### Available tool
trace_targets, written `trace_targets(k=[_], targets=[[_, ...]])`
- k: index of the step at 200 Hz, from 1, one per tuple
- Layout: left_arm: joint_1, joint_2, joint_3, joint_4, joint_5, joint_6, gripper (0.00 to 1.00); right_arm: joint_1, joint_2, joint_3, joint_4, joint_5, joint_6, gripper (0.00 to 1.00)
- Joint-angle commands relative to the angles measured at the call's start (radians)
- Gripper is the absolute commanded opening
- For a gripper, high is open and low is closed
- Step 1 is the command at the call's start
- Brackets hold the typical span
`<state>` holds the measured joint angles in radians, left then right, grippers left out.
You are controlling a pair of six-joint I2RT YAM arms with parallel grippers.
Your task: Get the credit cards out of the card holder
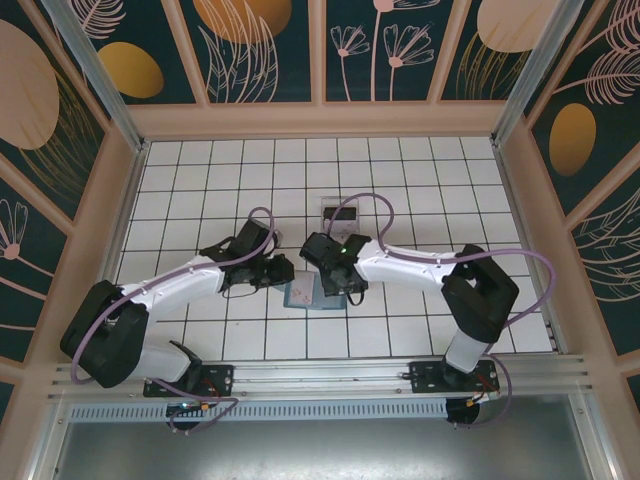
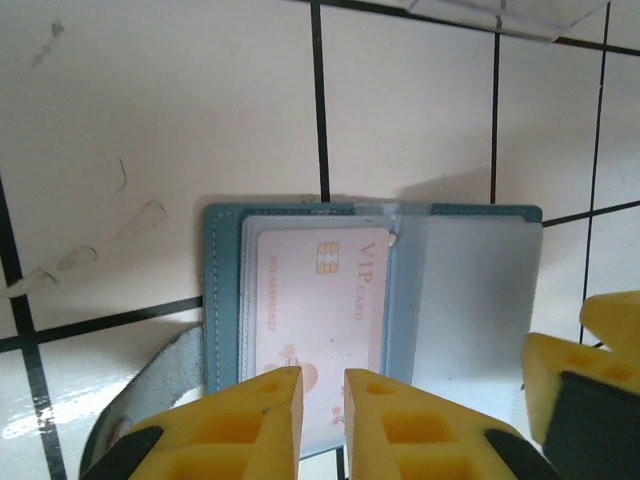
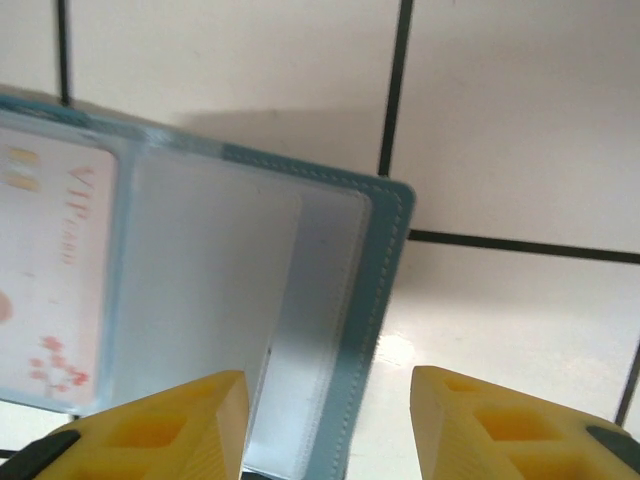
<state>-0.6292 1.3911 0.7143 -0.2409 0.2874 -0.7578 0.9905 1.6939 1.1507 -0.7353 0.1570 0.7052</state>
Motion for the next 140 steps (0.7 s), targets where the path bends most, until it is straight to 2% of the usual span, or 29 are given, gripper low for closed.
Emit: trace_targets(k=[1, 34, 63, 95, 122, 140], targets=[[-0.006, 0.009, -0.026, 0.041, -0.011, -0.042, 0.19, -0.021, -0.05, 0.036, 0.066, -0.09, -0.017, 0.46], [-0.006, 0.002, -0.039, 0.044, -0.025, -0.049, 0.18, -0.052, -0.052, 0.029, 0.191, -0.248, 0.008, 0.39], [-0.006, 0.001, -0.053, 0.063, -0.013, -0.057, 0.17, -0.063, -0.023, 0.027, 0.267, -0.328, 0.034, 0.34], [-0.013, 0.034, -0.047, 0.105, 0.03, -0.064, 0.17, -0.065, 0.0, 0.032, 0.202, -0.258, 0.023, 0.24], [-0.045, 0.089, -0.021, 0.138, 0.069, -0.061, 0.18, -0.069, -0.011, 0.015, 0.131, -0.19, 0.015, 0.23], [-0.06, 0.121, 0.002, 0.123, 0.049, -0.061, 0.18, -0.078, -0.044, -0.017, 0.138, -0.192, 0.021, 0.24]])
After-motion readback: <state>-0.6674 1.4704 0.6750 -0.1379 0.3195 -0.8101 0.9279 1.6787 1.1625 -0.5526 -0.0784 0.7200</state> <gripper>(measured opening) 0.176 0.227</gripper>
